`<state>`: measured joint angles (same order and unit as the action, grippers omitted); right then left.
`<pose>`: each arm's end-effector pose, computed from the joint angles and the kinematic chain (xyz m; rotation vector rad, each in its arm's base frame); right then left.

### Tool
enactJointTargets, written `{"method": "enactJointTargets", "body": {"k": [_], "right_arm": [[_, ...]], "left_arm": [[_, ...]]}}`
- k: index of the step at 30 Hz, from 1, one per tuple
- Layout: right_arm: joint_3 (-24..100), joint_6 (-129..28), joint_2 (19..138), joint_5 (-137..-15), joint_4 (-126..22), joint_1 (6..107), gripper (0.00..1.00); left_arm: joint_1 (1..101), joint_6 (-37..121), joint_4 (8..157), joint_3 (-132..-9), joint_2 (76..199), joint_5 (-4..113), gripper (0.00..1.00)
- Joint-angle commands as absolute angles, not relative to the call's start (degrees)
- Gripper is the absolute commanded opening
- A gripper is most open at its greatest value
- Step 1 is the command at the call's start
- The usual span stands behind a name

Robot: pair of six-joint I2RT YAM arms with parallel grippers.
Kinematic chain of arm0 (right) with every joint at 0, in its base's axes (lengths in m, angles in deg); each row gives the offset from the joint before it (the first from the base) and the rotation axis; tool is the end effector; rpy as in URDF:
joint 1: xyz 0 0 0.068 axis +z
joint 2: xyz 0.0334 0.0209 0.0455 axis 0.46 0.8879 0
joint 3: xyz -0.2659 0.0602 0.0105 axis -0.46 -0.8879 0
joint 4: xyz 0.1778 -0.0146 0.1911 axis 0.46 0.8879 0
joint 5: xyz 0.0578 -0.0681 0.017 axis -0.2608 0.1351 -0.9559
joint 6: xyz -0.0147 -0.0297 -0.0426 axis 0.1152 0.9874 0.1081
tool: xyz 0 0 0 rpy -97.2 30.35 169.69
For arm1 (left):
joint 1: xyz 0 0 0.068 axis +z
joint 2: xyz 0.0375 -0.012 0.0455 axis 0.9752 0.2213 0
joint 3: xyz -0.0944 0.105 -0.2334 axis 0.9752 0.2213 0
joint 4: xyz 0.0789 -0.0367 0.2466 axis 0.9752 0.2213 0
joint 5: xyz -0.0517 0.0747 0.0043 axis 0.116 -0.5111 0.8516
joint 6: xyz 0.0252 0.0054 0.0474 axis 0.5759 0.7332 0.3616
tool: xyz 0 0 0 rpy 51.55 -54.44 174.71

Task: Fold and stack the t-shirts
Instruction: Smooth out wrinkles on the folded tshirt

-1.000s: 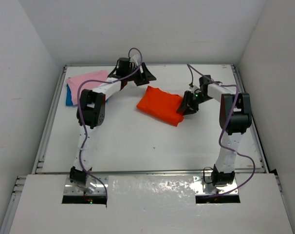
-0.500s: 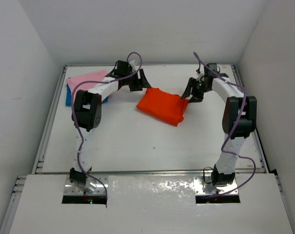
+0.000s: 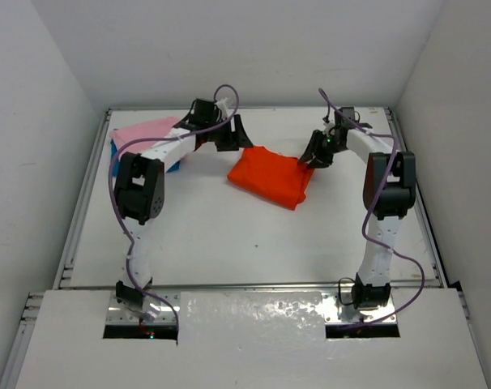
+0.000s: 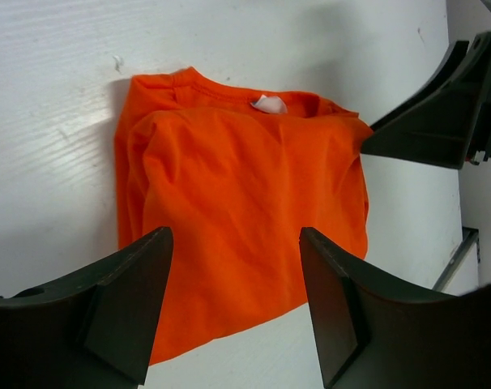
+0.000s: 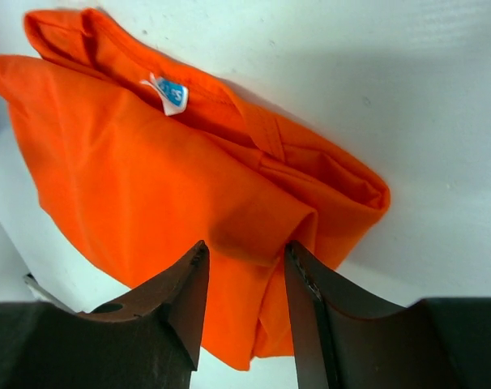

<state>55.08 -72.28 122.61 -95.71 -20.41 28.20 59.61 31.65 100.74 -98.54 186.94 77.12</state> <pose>0.4562 0.0228 0.1558 0.5102 2.6758 0.7980 0.4690 -0.1679 0.2156 0.2121 2.3384 -0.9615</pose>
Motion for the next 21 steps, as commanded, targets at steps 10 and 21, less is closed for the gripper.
{"method": "enactJointTargets", "body": {"k": [10, 21], "right_arm": [[53.55, -76.37, 122.78, -97.41, -26.99, 28.09, 0.39], [52.05, -77.17, 121.99, -94.07, -25.15, 27.65, 0.0]], "left_arm": [[56.29, 29.44, 94.8, -90.74, 181.16, 80.4, 0.61], [56.21, 29.0, 92.69, -85.64, 180.89, 76.45, 0.6]]}}
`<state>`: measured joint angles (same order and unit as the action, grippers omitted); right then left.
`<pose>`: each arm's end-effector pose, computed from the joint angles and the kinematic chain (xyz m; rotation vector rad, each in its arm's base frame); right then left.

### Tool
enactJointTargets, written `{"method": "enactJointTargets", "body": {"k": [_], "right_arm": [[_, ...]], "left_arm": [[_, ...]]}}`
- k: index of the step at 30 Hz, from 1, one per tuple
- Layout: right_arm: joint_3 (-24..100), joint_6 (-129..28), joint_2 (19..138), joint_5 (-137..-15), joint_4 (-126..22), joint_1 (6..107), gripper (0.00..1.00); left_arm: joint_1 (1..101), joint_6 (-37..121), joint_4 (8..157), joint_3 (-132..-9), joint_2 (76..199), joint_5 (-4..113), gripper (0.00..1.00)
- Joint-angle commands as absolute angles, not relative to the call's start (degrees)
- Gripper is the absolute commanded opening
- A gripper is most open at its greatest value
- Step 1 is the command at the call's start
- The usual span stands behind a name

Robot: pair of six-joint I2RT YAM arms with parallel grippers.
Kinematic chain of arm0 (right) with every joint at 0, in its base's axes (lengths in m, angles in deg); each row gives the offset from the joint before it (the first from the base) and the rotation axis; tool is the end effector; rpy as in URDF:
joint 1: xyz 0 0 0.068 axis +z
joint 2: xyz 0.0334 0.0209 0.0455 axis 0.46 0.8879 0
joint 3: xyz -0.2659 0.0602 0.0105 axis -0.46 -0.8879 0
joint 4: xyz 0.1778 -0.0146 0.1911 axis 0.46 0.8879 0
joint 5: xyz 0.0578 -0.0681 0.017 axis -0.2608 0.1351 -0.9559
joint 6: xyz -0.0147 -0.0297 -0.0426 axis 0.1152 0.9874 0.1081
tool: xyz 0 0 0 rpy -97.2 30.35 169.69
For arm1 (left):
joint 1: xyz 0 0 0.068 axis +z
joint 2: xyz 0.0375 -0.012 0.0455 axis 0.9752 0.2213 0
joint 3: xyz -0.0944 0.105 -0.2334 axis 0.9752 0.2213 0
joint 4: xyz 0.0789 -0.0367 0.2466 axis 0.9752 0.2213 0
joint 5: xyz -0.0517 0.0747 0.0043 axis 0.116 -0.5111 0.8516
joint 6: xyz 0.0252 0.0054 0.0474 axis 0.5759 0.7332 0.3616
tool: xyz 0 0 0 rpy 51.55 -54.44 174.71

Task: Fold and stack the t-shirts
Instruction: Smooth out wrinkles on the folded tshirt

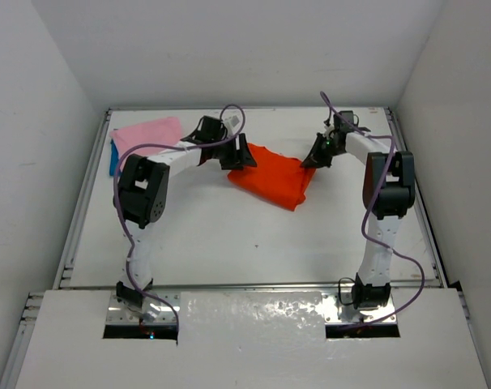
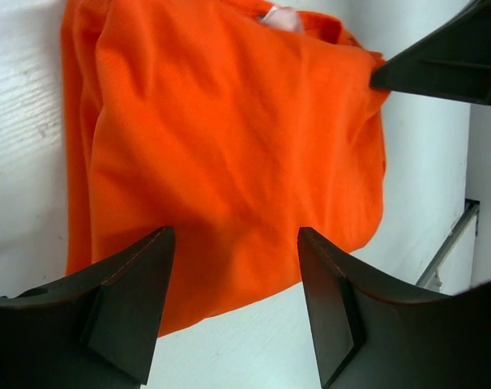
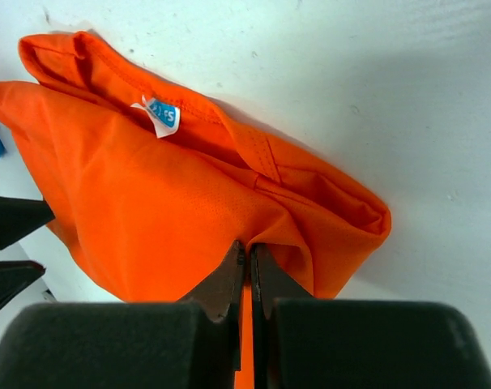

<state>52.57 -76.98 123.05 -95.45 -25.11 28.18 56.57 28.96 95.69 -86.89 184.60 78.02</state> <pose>0.4564 0.0225 0.1438 0.6082 2.6421 0.8177 0.4357 -0.1841 0.1766 0.2074 2.4358 -1.0200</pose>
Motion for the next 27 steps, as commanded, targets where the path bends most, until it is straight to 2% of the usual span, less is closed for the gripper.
{"method": "enactJointTargets", "body": {"k": [1, 13, 19, 22, 23, 24, 27], "right_arm": [[51.35, -77.43, 121.38, -93.37, -25.15, 27.56, 0.0], [41.59, -79.8, 114.17, -90.63, -29.54, 25.63, 0.0], [44.48, -75.06, 112.06, -92.92, -25.68, 25.63, 0.18], [44.05, -75.23, 109.25, -93.28, -24.71, 25.63, 0.31], [43.87, -75.15, 108.11, -92.49, -24.1, 25.63, 0.37], [43.7, -75.06, 107.58, -91.87, -22.18, 25.63, 0.48], [41.77, -75.23, 105.65, -91.95, -21.98, 25.71, 0.51]], "left_arm": [[56.21, 29.0, 92.6, -84.85, 180.89, 75.22, 0.6], [57.96, 25.83, 89.97, -81.76, 182.21, 72.21, 0.59], [57.96, 27.59, 92.15, -88.26, 181.15, 76.7, 0.59], [57.96, 28.82, 94.79, -92.13, 181.59, 76.53, 0.6], [57.96, 29.08, 95.32, -93.1, 182.38, 76.61, 0.6], [57.96, 29.26, 96.37, -95.2, 182.99, 76.88, 0.6], [57.88, 29.0, 97.08, -97.85, 185.54, 77.67, 0.6]]}}
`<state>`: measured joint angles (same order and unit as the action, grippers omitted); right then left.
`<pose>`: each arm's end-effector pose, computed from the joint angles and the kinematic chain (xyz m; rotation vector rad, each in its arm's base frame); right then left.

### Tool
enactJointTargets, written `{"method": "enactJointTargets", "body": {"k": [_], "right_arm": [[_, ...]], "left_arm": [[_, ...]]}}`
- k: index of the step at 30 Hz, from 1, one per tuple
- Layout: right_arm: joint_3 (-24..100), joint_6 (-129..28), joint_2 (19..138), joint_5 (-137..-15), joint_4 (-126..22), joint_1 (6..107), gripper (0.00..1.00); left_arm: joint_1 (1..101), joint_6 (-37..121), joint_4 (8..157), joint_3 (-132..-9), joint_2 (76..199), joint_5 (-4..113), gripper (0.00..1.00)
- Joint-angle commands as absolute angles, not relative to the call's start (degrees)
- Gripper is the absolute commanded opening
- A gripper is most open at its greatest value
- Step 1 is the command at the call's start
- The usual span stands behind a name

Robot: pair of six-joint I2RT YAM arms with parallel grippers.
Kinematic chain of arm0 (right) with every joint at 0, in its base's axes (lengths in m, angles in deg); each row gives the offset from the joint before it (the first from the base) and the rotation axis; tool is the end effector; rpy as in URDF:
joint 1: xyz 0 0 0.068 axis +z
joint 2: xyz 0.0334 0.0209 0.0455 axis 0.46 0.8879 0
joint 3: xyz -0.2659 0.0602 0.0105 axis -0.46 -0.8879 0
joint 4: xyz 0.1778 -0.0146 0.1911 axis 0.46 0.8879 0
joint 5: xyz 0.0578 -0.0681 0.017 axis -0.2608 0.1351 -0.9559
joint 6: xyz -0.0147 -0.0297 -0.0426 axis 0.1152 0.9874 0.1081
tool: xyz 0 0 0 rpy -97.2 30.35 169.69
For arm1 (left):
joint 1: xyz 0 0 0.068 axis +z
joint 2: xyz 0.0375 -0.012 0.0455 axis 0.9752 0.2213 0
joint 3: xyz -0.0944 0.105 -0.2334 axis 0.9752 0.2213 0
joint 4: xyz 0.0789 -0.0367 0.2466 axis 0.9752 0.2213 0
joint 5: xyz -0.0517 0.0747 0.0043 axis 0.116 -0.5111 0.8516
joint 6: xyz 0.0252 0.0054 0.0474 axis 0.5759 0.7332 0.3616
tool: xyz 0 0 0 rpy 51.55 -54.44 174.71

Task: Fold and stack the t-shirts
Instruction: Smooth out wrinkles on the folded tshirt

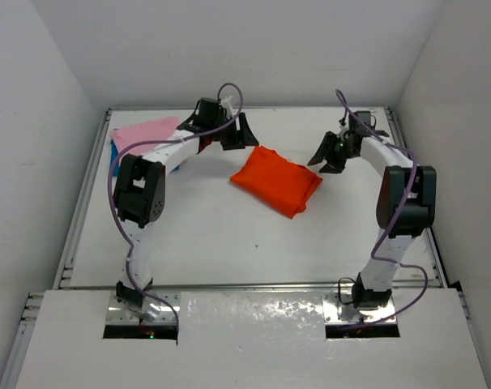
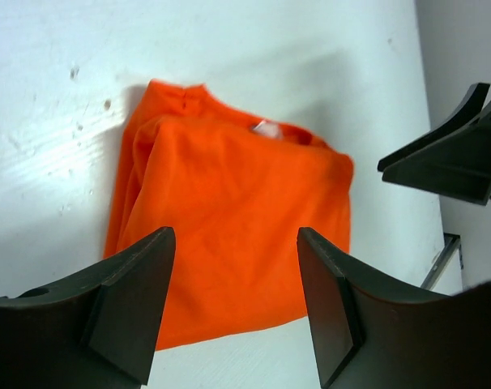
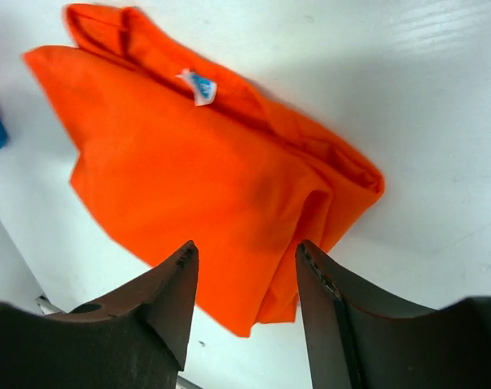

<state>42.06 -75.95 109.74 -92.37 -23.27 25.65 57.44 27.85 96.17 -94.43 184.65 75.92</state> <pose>0.4094 0.0020 0.1849 0.6495 2.6047 0.7292 0.4561 -0.1826 0.2173 0.1827 2.3150 -0.9922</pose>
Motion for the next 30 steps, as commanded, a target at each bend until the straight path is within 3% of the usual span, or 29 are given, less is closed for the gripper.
{"method": "enactJointTargets", "body": {"k": [1, 5, 9, 14, 20, 30], "right_arm": [[40.98, -75.49, 105.03, -92.3, -22.59, 25.8, 0.5], [35.09, -79.7, 101.34, -100.02, -36.02, 27.12, 0.4], [36.66, -85.24, 104.4, -111.71, -47.01, 32.47, 0.39], [37.19, -98.23, 110.11, -114.9, -65.11, 38.01, 0.4], [35.88, -100.37, 117.32, -115.77, -68.83, 39.51, 0.44], [27.88, -93.17, 122.87, -124.73, -66.29, 39.43, 0.45]], "left_arm": [[57.88, 29.0, 97.43, -98.29, 185.81, 77.84, 0.6], [57.7, 29.44, 98.14, -96.81, 184.67, 76.8, 0.59], [57.61, 29.96, 99.54, -94.08, 182.21, 73.9, 0.59], [57.79, 32.51, 105.16, -92.41, 179.31, 70.56, 0.59], [58.93, 34.62, 109.92, -89.6, 174.31, 64.05, 0.58], [59.72, 33.57, 110.53, -91.96, 172.54, 66.24, 0.58]]}}
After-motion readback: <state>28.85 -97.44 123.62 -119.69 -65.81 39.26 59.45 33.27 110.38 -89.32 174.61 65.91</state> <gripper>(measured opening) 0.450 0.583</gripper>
